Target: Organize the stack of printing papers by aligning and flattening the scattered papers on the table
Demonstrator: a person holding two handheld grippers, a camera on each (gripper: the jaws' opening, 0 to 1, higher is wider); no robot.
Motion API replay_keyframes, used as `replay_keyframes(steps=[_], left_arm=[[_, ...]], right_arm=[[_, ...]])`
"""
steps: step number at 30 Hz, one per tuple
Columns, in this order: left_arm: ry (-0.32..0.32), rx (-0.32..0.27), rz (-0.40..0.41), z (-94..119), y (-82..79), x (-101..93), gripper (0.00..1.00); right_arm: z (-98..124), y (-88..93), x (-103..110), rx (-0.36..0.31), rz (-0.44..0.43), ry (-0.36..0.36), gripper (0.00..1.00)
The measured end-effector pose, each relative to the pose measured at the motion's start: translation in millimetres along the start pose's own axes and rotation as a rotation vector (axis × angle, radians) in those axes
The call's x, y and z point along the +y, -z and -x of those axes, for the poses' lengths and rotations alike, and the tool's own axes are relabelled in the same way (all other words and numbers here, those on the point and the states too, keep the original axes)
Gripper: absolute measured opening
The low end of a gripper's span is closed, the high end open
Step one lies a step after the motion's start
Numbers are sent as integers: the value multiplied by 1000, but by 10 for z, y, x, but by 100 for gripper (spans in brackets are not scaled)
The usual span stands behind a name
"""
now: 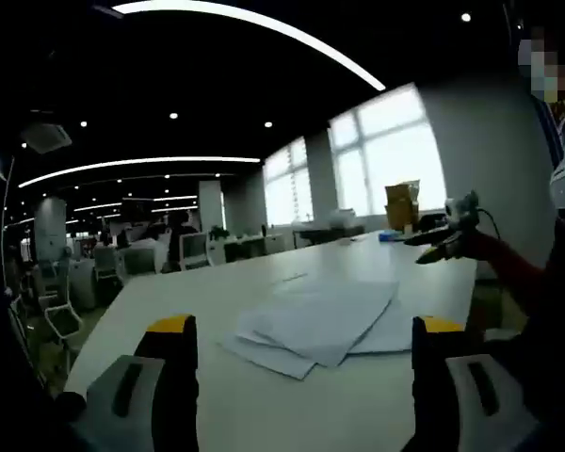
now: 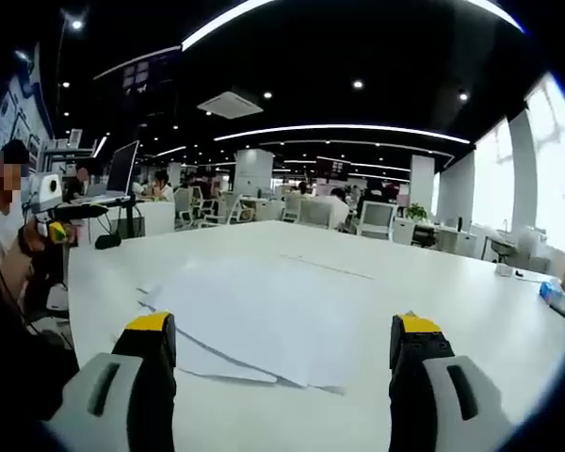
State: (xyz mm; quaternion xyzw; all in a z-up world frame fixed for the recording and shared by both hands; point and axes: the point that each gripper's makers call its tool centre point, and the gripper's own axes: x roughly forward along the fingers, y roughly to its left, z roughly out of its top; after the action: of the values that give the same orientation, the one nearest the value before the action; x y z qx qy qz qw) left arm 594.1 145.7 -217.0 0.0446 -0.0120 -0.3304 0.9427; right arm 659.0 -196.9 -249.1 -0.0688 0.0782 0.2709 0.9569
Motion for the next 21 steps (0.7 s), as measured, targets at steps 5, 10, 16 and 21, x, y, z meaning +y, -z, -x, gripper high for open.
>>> replay_keyframes(steps=[5,10,16,21], left_arm=[[0,2,-7,-8,14,-31,97],[5,-1,-4,-2,13,-55,97],[10,7,-4,-14,23,-73,97],[12,12,-4,-27,25,-85,97]], right_arm=[[-25,-4,7,-2,-6,-2,89],[-74,8,24,1,-16,-5,89],[-127,23,19,9,-13,2,89],[-152,29,20,6,-23,-2,89]])
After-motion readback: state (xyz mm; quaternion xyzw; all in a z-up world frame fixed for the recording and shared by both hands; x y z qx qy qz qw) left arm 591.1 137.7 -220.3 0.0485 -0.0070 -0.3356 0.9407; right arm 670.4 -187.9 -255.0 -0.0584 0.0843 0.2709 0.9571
